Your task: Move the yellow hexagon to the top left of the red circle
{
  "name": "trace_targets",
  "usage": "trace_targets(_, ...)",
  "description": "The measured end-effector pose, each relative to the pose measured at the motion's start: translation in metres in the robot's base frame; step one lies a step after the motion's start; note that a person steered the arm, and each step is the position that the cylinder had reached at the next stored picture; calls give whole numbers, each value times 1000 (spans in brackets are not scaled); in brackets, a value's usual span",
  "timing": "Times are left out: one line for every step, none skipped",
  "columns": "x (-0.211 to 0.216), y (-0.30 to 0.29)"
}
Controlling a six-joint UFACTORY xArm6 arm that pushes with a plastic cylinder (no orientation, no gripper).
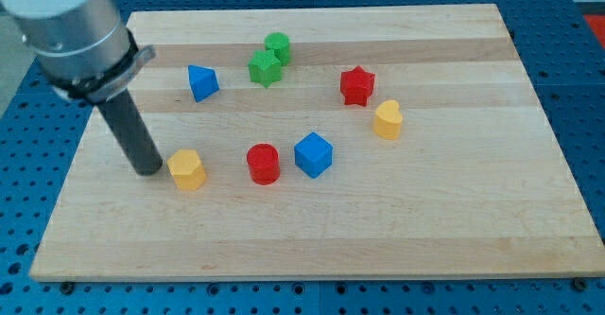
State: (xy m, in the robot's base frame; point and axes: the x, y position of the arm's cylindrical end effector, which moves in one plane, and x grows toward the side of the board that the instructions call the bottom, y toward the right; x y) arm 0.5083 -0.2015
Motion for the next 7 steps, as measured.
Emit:
trace_targets(6, -11)
trace_targets(6, -12)
trace_targets(6, 15)
trace_targets(6, 44)
trace_targets(6, 52)
trace_targets(2, 58)
trace_targets(-7, 68)
